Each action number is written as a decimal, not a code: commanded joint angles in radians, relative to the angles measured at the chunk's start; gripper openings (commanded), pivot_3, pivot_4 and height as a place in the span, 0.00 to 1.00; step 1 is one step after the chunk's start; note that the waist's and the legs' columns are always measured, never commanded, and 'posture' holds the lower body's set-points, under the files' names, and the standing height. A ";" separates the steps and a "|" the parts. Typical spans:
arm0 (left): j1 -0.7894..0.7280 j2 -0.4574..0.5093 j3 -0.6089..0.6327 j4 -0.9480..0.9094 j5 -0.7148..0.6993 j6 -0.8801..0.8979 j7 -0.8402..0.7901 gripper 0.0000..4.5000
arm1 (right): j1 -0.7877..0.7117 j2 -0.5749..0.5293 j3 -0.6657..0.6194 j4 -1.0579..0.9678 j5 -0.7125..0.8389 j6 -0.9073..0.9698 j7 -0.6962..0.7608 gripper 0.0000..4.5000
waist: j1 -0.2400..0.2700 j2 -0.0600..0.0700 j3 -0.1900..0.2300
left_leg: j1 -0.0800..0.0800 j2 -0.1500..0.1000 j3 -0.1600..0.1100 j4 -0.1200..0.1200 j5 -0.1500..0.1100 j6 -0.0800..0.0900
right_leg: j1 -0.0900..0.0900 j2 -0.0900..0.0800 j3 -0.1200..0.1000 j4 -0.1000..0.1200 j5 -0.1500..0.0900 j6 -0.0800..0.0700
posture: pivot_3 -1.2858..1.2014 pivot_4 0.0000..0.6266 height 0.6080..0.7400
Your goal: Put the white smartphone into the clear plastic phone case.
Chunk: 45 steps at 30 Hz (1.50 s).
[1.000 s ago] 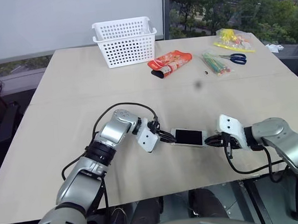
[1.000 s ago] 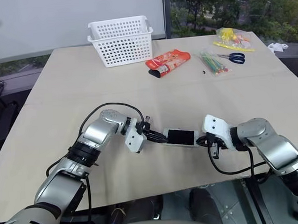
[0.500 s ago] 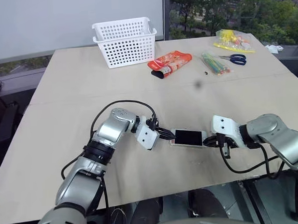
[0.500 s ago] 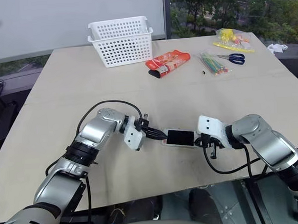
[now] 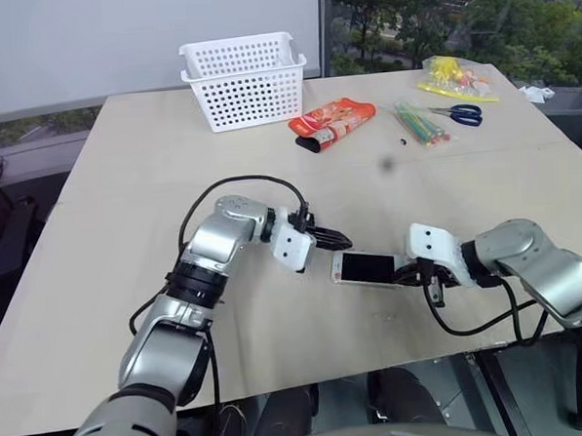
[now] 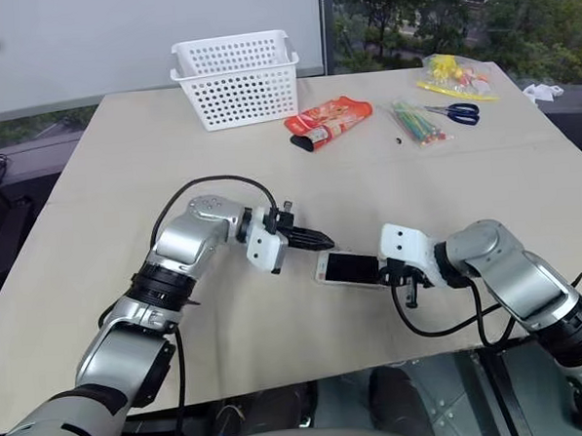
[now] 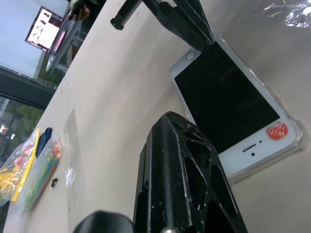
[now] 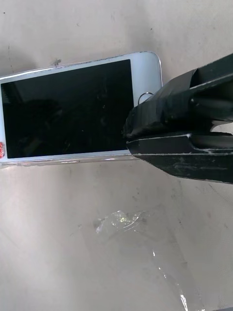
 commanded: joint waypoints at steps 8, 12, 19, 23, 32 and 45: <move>0.039 -0.002 -0.114 0.005 0.062 -0.068 -0.033 0.00 | 0.064 0.008 -0.087 -0.084 0.110 0.121 -0.022 0.01 | 0.003 0.009 0.011 | -0.005 0.000 0.000 -0.001 0.000 0.000 | -0.003 0.000 0.000 -0.003 0.000 0.000 | 0.52 0.24 1.00; 0.038 -0.008 -0.134 0.028 0.089 -0.095 -0.029 0.00 | 0.109 0.086 -0.234 -0.087 0.193 -0.002 -0.050 0.01 | 0.004 0.012 0.014 | -0.008 0.000 -0.001 -0.002 0.000 0.000 | -0.003 0.000 -0.002 -0.007 0.000 0.000 | 0.52 0.24 1.00; 0.040 -0.010 -0.144 0.042 0.105 -0.116 -0.034 0.00 | 0.226 0.221 -0.413 0.095 0.240 -0.292 -0.076 0.01 | 0.004 0.014 0.017 | -0.011 -0.002 -0.001 -0.002 0.000 0.000 | -0.003 0.000 -0.002 -0.010 0.001 0.000 | 0.52 0.24 1.00; 0.045 -0.005 -0.139 0.021 0.098 -0.104 -0.037 0.00 | 0.290 0.274 -0.430 0.216 0.232 -0.459 -0.035 0.01 | 0.003 0.015 0.017 | -0.011 -0.002 -0.001 -0.002 0.000 0.000 | -0.003 0.001 -0.002 -0.010 0.001 0.000 | 0.52 0.24 1.00; 0.073 0.028 -0.129 -0.072 0.077 -0.038 -0.042 0.00 | 0.317 0.268 -0.346 0.462 0.130 -0.673 0.059 0.01 | -0.001 0.019 0.019 | -0.005 -0.001 0.001 -0.003 0.000 0.000 | 0.000 0.001 0.000 -0.009 0.000 0.000 | 0.52 0.24 1.00; 0.093 0.089 -0.116 -0.176 0.051 0.034 -0.042 0.00 | 0.282 0.265 -0.168 0.784 -0.032 -0.902 0.126 0.01 | -0.004 0.007 0.009 | 0.004 0.000 0.001 -0.003 0.000 0.000 | 0.006 0.002 0.000 -0.008 0.001 -0.001 | 0.52 0.24 1.00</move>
